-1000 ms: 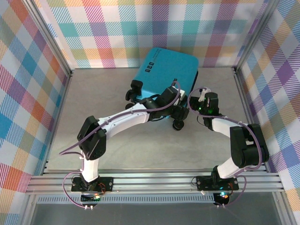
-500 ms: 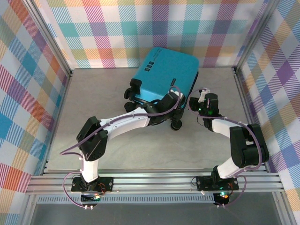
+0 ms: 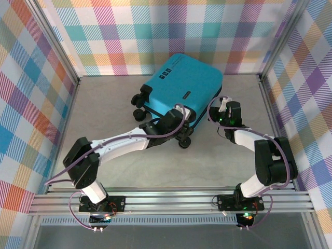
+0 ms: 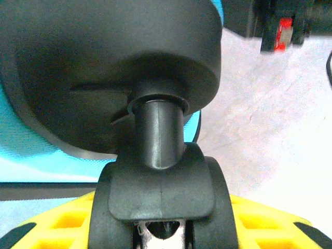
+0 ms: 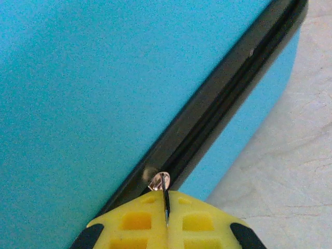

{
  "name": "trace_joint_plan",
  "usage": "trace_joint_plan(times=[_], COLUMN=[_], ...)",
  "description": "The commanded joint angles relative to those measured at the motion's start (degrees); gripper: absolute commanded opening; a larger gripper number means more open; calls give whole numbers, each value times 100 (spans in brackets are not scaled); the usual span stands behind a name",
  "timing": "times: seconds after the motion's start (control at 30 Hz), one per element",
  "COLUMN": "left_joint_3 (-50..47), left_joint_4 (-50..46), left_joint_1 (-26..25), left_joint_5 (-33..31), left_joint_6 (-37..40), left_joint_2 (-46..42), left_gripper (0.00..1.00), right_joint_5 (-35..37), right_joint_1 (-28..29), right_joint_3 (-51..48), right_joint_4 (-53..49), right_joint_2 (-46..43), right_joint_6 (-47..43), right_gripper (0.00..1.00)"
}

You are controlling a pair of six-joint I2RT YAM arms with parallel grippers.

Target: Pack the luggage

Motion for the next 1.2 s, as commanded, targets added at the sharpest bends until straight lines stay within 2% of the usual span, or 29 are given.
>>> trace_joint_plan(times=[0.0, 0.17, 0.33, 0.43, 0.57, 0.67, 0.77, 0.9, 0.97, 1.07, 1.17], left_joint_3=[-427, -1175, -1918, -2346, -2441, -2426, -2515, -2539, -2523, -2522, -2417], left_joint_4=[-362, -358, -629, -577, -748, -629, -62, 502, 803, 1357, 1650], left_joint_1=[30, 63, 172, 339, 744, 1033, 1143, 1248, 1444, 1949, 2516], left_joint_5=[49, -162, -743, -871, -1470, -1639, -1619, -2176, -2258, -2095, -1415], left_joint_6=[177, 62, -183, -291, -439, -242, 361, 962, 1269, 1512, 1707], left_joint_2=[-698, -1494, -2329, -2832, -3118, -3137, -3070, -2793, -2609, -2315, -2056], left_gripper=[0, 0, 0, 0, 0, 0, 0, 0, 0, 0, 0], right_joint_5=[415, 398, 358, 317, 275, 291, 402, 494, 614, 637, 833], right_joint_1=[-225, -559, -847, -881, -878, -852, -763, -575, -404, -274, -275], right_joint_3=[440, 671, 658, 542, 61, -421, -811, -1353, -1571, -1848, -2001], right_joint_4=[16, -85, -119, -150, -75, -14, -177, -329, -494, -714, -1029], right_joint_2=[115, 275, 314, 239, -130, -591, -1109, -1818, -2155, -2642, -3148], right_joint_6=[42, 204, 384, 414, 541, 580, 560, 602, 589, 619, 600], right_gripper=[0, 0, 0, 0, 0, 0, 0, 0, 0, 0, 0])
